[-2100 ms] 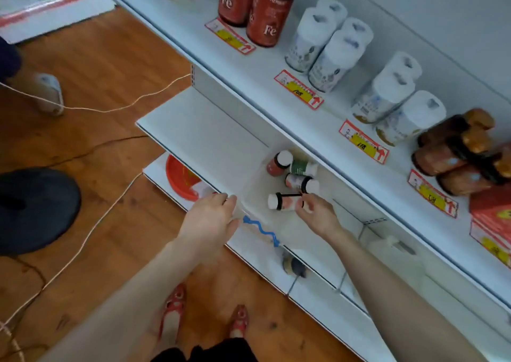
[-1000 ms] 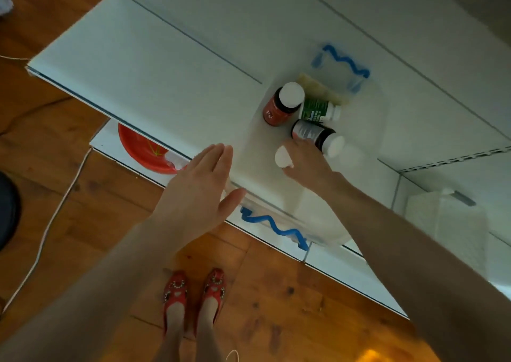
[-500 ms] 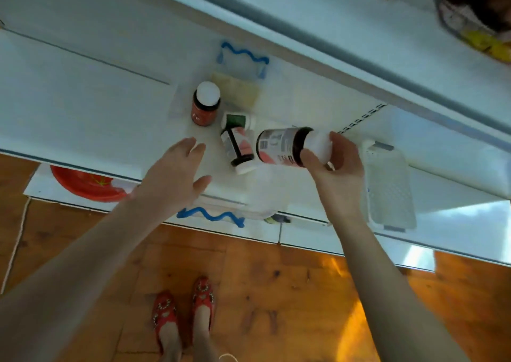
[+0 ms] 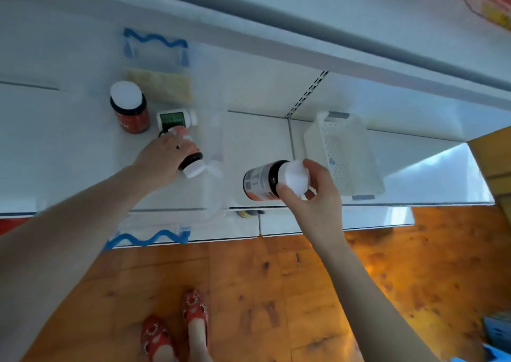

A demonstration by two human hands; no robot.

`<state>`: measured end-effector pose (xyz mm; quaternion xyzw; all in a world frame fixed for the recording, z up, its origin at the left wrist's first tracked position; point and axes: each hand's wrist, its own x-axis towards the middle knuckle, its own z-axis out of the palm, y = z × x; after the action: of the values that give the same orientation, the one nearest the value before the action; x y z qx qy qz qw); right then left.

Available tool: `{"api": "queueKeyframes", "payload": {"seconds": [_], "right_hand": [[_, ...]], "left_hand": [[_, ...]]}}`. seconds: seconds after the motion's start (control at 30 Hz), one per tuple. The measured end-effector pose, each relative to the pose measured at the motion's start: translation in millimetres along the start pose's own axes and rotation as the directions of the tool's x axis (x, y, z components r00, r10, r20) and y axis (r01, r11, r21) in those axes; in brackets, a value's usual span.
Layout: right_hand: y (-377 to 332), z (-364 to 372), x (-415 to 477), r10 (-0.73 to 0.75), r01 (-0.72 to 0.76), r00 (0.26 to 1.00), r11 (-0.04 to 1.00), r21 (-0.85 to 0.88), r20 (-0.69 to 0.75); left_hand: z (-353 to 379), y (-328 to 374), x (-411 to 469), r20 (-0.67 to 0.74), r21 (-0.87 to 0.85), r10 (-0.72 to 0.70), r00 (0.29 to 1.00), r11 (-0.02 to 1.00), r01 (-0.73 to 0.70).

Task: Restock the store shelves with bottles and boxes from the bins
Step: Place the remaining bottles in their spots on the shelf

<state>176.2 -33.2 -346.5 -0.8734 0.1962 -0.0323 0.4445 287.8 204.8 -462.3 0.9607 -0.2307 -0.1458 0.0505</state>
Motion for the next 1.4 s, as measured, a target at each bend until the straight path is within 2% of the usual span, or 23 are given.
{"api": "queueKeyframes", "payload": {"seconds": [0.13, 0.2, 0.27, 0.4, 0.47, 0.53, 0.63, 0.73, 0.8, 1.0, 1.2, 1.4], "right_hand": [[20.3, 4.7, -5.0, 0.015, -0.015, 1.0, 1.0, -0.009, 0.017], [26.8, 6.3, -6.1, 0.011, -0.011, 1.0, 1.0, -0.028, 0.02], [29.8, 7.1, -6.9, 0.013, -0.012, 1.0, 0.999, -0.042, 0.021], [31.9, 7.4, -13.1, 0.029, -0.027, 0.999, 0.998, -0.051, 0.038], [31.1, 7.6, -17.8, 0.03, -0.027, 0.998, 0.998, -0.058, 0.05], [29.7, 7.8, -23.3, 0.034, -0.03, 0.998, 0.997, -0.069, 0.06], [24.6, 8.5, -34.8, 0.047, -0.042, 0.996, 0.996, -0.072, 0.07], [17.8, 6.6, -48.1, 0.041, -0.036, 0.997, 0.997, -0.062, 0.072], [11.6, 3.1, -57.6, 0.039, -0.035, 0.996, 0.998, -0.048, 0.08], [-10.3, -21.9, -79.9, 0.015, -0.013, 0.996, 1.0, -0.021, 0.087], [-43.3, -55.3, -93.2, -0.051, 0.056, 0.984, 0.998, -0.026, 0.171], [-81.8, -86.1, -113.6, -0.18, 0.182, 0.933, 0.983, 0.022, 0.312]], "left_hand": [[20.2, -6.6, 19.3, -0.042, 0.105, 0.135, 0.99, 0.986, -0.131], [27.9, -8.2, 25.7, -0.079, 0.196, 0.157, 0.984, 0.971, -0.139], [26.5, -4.0, 28.5, -0.096, 0.275, 0.135, 0.986, 0.956, -0.104], [23.0, -0.6, 24.7, -0.071, 0.285, 0.003, 0.997, 0.959, 0.017], [19.9, -1.2, 19.9, -0.065, 0.165, -0.059, 0.996, 0.984, 0.069], [15.0, -2.5, 13.0, -0.08, -0.071, -0.145, 0.986, 0.988, 0.14], [4.5, -2.3, -0.5, -0.115, -0.405, -0.264, 0.958, 0.893, 0.198], [-9.7, 1.9, -17.8, -0.181, -0.598, -0.336, 0.924, 0.784, 0.168], [-27.0, 10.9, -36.1, -0.235, -0.709, -0.424, 0.875, 0.691, 0.144], [-79.9, 45.2, -105.4, -0.32, -0.857, -0.585, 0.745, 0.514, 0.035], [-108.5, 89.3, -172.2, -0.262, -0.927, -0.661, 0.703, 0.375, 0.007], [-137.5, 133.4, -230.9, -0.163, -0.973, -0.763, 0.625, 0.229, 0.027]]}}
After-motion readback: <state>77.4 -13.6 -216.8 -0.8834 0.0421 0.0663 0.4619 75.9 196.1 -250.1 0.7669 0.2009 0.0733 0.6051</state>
